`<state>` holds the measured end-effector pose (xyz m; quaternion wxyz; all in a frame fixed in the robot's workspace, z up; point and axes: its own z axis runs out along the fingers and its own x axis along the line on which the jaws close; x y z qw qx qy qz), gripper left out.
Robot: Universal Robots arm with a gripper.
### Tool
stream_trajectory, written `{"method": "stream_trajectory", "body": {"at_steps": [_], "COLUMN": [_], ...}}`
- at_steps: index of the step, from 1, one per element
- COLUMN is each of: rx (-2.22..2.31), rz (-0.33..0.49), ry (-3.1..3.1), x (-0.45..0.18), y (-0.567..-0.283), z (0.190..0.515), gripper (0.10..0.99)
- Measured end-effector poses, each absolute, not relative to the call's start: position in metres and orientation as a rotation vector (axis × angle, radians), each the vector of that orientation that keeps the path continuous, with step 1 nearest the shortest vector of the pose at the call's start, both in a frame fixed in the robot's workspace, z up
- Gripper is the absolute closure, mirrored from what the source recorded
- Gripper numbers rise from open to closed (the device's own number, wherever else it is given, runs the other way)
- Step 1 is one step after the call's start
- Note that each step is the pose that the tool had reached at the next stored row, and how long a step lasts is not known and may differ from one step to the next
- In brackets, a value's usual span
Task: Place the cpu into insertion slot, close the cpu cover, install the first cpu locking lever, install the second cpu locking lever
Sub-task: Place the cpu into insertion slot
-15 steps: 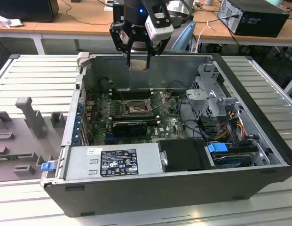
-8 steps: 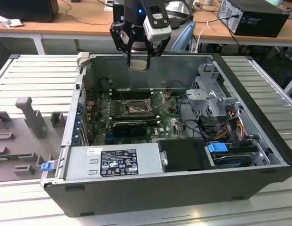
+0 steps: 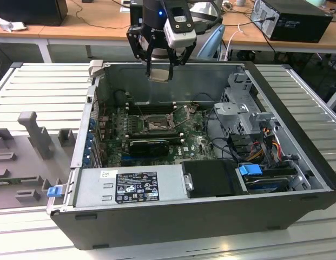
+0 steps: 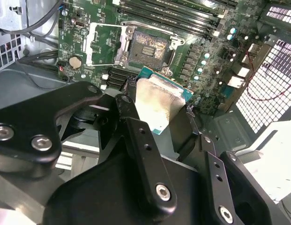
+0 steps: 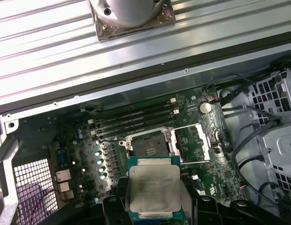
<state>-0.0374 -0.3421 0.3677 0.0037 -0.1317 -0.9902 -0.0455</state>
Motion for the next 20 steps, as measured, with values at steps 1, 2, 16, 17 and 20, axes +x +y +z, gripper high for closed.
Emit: {"method": "stream_trajectory", "body": {"at_steps": [1, 2, 16, 17, 20], "rx": [-0.425, -0.435, -0.514, -0.520, -0.536], "rz": [-0.143, -0.143, -0.143, -0.143, -0.143], "ry": [-3.102, -3.101, -3.091, -3.091, -3.088], "x": [-0.0374, -0.0374, -0.0374, -0.0374, -0.0374], "y": [-0.3421, -0.3421, -0.3421, -0.3421, -0.3421], "z": [0.3676, 0.3675, 0.3668, 0.3667, 0.3667], "gripper": [0.561, 0.561, 0.561, 0.561, 0.561]}}
